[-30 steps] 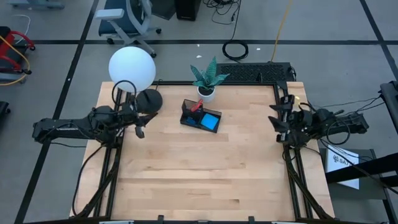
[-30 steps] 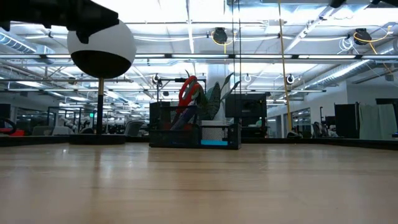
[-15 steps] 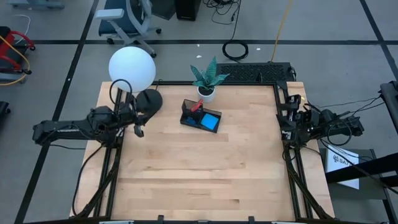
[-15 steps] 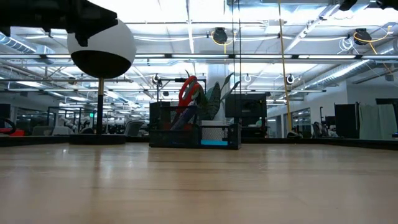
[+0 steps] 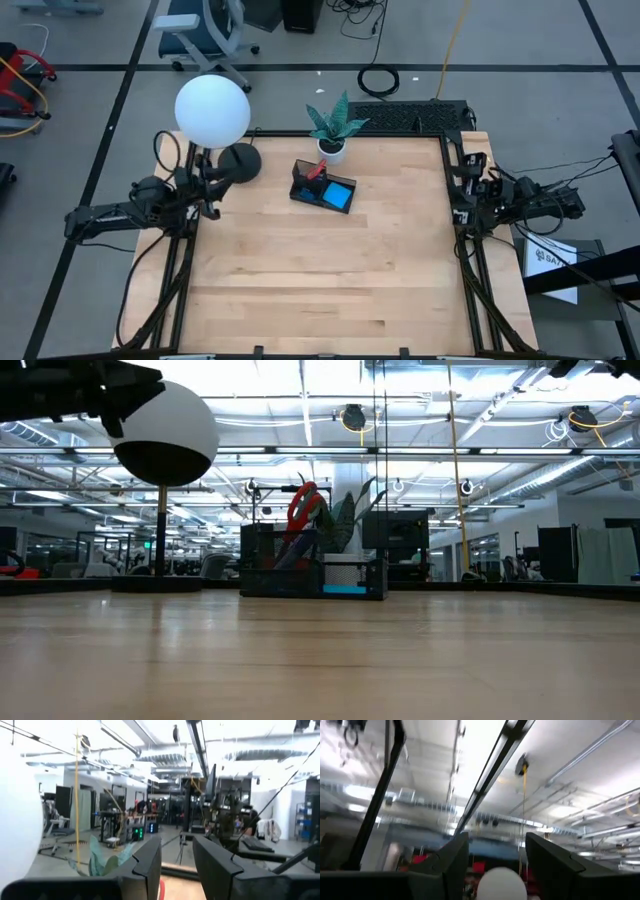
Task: Pick and place office supplies into organizer
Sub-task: Return to Home Position
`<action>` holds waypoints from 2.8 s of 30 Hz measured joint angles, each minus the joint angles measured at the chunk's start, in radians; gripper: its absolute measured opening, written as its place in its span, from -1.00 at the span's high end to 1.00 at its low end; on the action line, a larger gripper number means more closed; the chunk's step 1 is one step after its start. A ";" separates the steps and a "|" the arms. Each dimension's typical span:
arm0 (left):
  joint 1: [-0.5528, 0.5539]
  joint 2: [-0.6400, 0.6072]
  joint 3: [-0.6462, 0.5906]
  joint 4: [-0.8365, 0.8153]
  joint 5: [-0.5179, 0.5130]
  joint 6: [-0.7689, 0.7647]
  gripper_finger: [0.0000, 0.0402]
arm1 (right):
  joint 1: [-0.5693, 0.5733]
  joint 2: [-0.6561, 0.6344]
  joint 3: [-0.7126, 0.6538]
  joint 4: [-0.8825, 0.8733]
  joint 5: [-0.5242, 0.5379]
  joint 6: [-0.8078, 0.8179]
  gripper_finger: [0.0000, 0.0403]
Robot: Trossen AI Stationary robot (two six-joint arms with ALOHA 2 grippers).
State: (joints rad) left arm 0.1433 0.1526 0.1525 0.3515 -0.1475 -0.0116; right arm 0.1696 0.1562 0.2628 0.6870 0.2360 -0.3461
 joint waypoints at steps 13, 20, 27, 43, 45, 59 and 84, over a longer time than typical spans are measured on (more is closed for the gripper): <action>-0.013 -0.142 -0.142 0.198 -0.050 -0.020 0.40 | 0.000 -0.001 -0.230 0.556 0.068 -0.051 0.07; -0.067 -0.141 -0.142 0.229 -0.080 0.055 0.40 | 0.003 0.000 -0.231 0.564 -0.030 -0.065 0.09; -0.117 -0.141 -0.142 0.218 -0.114 0.104 0.40 | 0.003 -0.001 -0.233 0.490 0.048 -0.065 0.06; -0.209 -0.141 -0.142 0.023 -0.152 0.159 0.40 | 0.002 0.000 -0.234 0.050 0.052 -0.115 0.06; -0.223 -0.141 -0.142 0.004 -0.176 0.170 0.40 | 0.002 0.000 -0.234 0.009 0.053 -0.134 0.06; -0.292 -0.141 -0.142 -0.216 -0.244 0.141 0.40 | 0.001 0.000 -0.234 -0.219 0.056 -0.129 0.06; -0.325 -0.140 -0.140 -0.314 -0.042 0.221 0.40 | -0.047 0.000 -0.235 -0.594 -0.105 0.163 0.08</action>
State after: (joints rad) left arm -0.1822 0.0129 0.0128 0.0376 -0.1893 0.2096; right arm 0.1229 0.1566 0.0280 0.0931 0.1306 -0.1832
